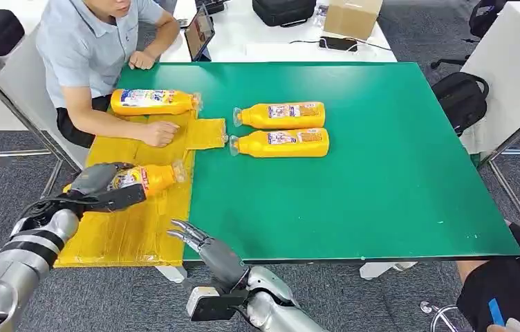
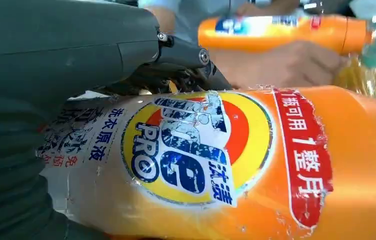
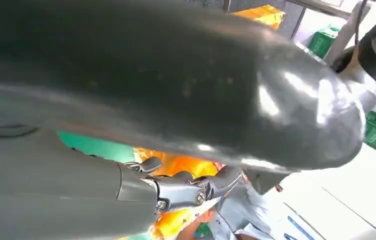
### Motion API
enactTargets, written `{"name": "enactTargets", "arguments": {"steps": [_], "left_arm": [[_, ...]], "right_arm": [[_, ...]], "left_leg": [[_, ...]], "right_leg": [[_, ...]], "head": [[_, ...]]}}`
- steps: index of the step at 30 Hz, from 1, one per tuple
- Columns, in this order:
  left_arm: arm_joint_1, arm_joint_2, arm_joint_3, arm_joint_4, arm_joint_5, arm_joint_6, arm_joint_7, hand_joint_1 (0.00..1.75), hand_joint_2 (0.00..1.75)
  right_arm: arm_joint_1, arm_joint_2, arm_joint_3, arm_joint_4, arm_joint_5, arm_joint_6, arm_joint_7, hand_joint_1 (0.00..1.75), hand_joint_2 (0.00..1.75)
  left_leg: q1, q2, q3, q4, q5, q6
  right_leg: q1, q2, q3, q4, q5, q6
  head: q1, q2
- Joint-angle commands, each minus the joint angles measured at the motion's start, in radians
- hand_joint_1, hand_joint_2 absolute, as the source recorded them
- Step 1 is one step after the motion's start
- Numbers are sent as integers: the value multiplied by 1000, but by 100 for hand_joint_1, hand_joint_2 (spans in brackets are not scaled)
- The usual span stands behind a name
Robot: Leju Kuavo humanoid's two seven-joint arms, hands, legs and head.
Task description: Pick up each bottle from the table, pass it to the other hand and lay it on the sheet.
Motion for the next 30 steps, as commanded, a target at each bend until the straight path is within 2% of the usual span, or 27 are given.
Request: {"name": "enactTargets", "arguments": {"steps": [1, 3, 4, 5, 12, 13, 15, 19, 23, 26, 30], "left_arm": [[24, -47, 7, 68, 89, -41, -45, 168, 175], [31, -49, 8, 68, 91, -37, -47, 162, 175], [37, -51, 9, 66, 91, -26, -43, 138, 175], [39, -45, -12, 67, 63, -8, -28, 99, 175], [39, -43, -12, 68, 63, -8, -28, 99, 175], [39, -43, -12, 68, 63, -8, -28, 49, 175], [39, -29, -24, 79, 50, -8, -26, 2, 175], [58, -34, 3, 60, 95, -24, -46, 0, 175], [116, -13, 44, -33, 208, -126, -114, 0, 175], [180, -24, 129, -141, 356, -224, -138, 0, 175], [260, -66, 216, -307, 497, -273, -150, 0, 175]], "right_arm": [[-44, -33, 70, 15, -28, 15, -34, 0, 0], [-44, -33, 70, 15, -28, 15, -34, 0, 0], [-44, -33, 71, 14, -29, 14, -34, 0, 0], [-45, -34, 72, 16, -32, 12, -34, 0, 0], [-45, -35, 72, 15, -32, 12, -34, 0, 0], [-45, -35, 72, 15, -32, 12, -34, 0, 0], [-45, -38, 75, 13, -36, 13, -34, 0, 0], [-50, -40, 86, 19, -43, 2, -34, 0, 0], [-55, -43, 101, 22, -58, -2, -34, 0, 0], [-59, -44, 110, 29, -68, -9, -34, 0, 0], [-61, -45, 124, 30, -82, -15, -34, 0, 0]], "left_leg": [[0, -1, 3, -1, -1, 2], [0, 0, 5, -1, -1, 2], [-1, -1, 3, -1, -1, 2], [0, 0, 2, -1, 0, 1], [0, 0, 5, -1, -1, 2], [0, 0, 4, -1, 0, 2], [0, 0, 4, -1, -1, 2], [-1, 1, 5, -1, -1, 2], [0, 1, 4, -1, 0, 1], [-1, 2, 5, -2, -1, 1], [-1, 1, 6, -2, -1, 2]], "right_leg": [[0, -2, 4, -1, -1, -2], [1, -2, 5, -2, -1, -2], [0, -2, 4, -1, -1, -2], [0, -1, 2, -1, 0, -1], [1, -1, 5, -2, 0, -2], [0, -1, 4, -1, -1, -2], [0, -2, 5, -1, -1, -2], [0, -1, 5, -1, -1, -2], [0, 0, 4, -1, 0, -2], [0, 1, 5, -1, 0, -2], [0, 0, 7, -2, -1, -2]], "head": [[0, 0], [0, 0], [0, 0], [0, 0], [0, 0], [0, 0], [0, 0], [0, 0], [0, 0], [0, 0], [0, 0]]}}
